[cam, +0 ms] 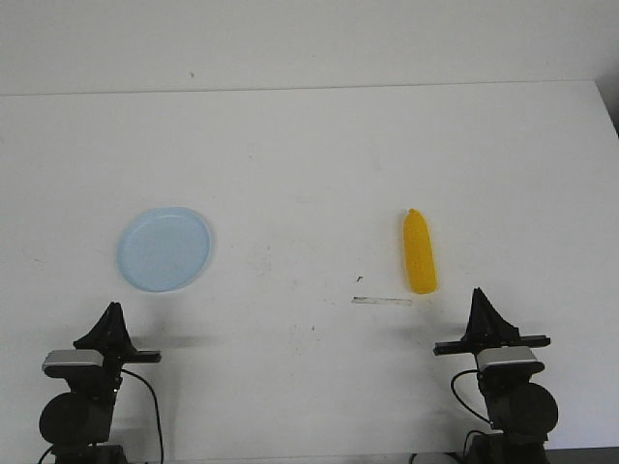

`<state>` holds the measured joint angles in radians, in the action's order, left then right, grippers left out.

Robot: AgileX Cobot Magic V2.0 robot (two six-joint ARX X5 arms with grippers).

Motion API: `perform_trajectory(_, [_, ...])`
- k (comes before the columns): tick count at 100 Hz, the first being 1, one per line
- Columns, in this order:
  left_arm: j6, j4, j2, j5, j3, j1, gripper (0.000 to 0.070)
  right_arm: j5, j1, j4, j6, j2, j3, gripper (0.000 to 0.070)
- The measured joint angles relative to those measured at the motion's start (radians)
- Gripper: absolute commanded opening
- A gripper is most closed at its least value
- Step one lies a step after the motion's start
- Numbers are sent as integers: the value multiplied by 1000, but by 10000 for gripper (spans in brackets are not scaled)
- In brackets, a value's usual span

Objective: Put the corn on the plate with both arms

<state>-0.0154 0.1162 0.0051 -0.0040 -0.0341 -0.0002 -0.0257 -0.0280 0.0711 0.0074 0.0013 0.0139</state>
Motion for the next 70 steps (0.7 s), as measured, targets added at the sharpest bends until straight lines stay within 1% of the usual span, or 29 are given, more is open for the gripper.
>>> perform_trajectory(50, [1,3,0,0,0,0,1,0,0,0,0,0,0,16])
perform_trajectory(59, [19,21,0,0,0,0,1,0,0,0,0,0,0,16])
perform_trajectory(70, [79,60,0,-10,0,0,1,0,0,0,0,0,0,16])
